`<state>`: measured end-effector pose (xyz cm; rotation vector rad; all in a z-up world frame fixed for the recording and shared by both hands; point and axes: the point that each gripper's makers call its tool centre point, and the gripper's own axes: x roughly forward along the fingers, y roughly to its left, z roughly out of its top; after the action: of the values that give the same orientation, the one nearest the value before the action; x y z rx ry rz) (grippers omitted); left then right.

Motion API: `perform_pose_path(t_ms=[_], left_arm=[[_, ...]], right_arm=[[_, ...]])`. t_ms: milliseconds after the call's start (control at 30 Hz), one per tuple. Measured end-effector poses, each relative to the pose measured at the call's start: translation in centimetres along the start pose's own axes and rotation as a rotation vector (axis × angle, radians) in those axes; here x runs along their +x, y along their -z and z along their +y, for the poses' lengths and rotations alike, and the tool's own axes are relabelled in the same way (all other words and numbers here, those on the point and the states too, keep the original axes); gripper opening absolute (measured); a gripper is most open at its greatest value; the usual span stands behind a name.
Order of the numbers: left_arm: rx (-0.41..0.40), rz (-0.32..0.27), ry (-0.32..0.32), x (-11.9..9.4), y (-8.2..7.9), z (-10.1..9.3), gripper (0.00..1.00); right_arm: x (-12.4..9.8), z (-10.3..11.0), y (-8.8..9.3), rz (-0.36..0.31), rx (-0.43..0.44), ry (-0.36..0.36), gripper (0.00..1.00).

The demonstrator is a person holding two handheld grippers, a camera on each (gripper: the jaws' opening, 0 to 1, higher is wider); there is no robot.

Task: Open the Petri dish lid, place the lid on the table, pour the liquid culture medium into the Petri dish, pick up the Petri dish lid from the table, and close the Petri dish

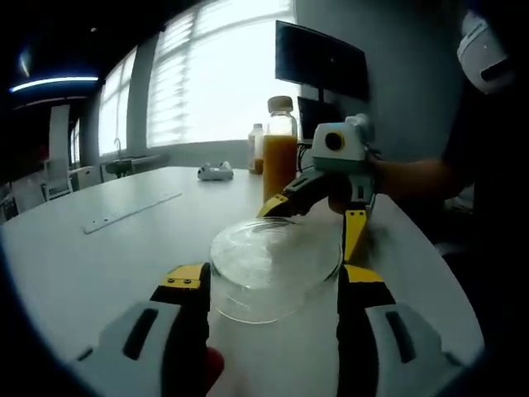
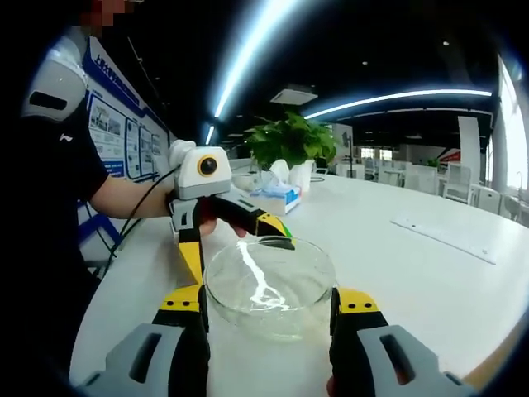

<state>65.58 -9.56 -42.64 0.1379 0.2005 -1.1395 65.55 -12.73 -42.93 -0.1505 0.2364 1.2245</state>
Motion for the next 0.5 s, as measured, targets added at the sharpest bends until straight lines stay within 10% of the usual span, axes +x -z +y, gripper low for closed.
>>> perform_pose_path(t_ms=[500], left_arm=[[-0.007, -0.006, 0.009, -1.8, 0.0, -3.8, 0.53]], right_arm=[[-1.6, 4.2, 0.1, -0.019, 0.01, -0.009, 0.53]])
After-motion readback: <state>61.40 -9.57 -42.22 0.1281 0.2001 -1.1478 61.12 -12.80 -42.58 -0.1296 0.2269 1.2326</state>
